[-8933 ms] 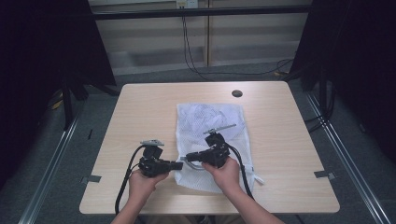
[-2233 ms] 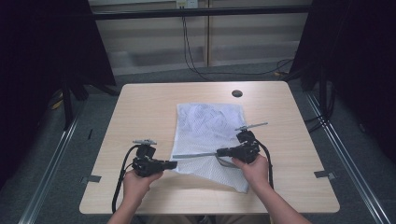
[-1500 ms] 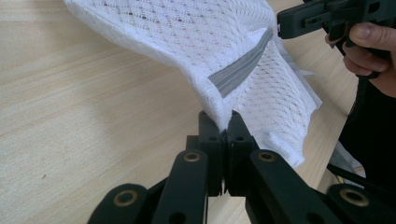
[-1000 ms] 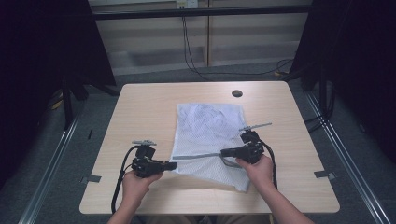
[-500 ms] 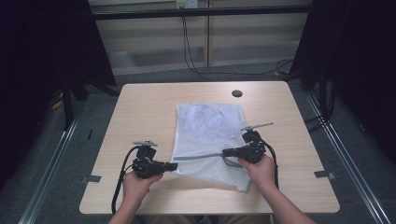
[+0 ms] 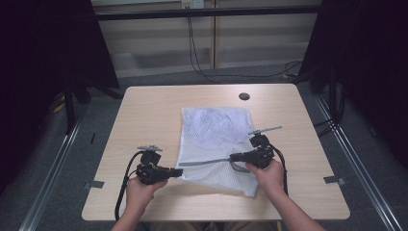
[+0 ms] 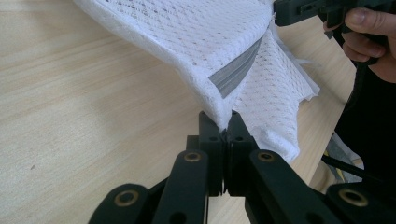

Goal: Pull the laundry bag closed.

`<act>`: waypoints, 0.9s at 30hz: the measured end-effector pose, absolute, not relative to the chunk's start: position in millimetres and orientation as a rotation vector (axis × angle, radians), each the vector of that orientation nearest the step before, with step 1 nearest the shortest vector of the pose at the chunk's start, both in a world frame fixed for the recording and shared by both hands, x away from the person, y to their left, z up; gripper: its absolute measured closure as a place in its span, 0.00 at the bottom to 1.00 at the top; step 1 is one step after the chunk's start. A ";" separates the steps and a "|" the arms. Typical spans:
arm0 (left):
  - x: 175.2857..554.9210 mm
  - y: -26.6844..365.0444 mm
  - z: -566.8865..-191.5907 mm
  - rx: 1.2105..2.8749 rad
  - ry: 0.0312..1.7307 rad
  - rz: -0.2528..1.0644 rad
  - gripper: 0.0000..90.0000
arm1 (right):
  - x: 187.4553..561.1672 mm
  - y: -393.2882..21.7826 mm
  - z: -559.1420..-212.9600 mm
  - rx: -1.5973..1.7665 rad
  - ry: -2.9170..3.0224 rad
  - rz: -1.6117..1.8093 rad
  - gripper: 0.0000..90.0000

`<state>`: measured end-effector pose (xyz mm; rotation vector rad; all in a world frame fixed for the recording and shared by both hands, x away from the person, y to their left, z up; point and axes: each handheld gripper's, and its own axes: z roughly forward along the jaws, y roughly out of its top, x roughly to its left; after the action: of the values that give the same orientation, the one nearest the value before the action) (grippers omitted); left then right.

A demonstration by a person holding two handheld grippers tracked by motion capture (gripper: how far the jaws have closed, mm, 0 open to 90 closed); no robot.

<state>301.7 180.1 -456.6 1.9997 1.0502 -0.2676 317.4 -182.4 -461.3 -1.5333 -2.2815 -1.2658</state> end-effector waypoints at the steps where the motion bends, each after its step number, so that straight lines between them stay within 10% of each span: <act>1: 301.9 180.8 -456.6 2.006 1.045 -0.269 0.99 | 317.6 -182.7 -461.5 -1.532 -2.275 -1.269 0.97; 27: 300.2 181.4 -456.7 2.015 1.037 -0.280 0.99 | 317.2 -187.0 -459.7 -1.526 -2.275 -1.261 0.97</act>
<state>300.2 181.4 -456.7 2.0153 1.0366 -0.2802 317.2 -187.0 -459.7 -1.5258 -2.2754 -1.2614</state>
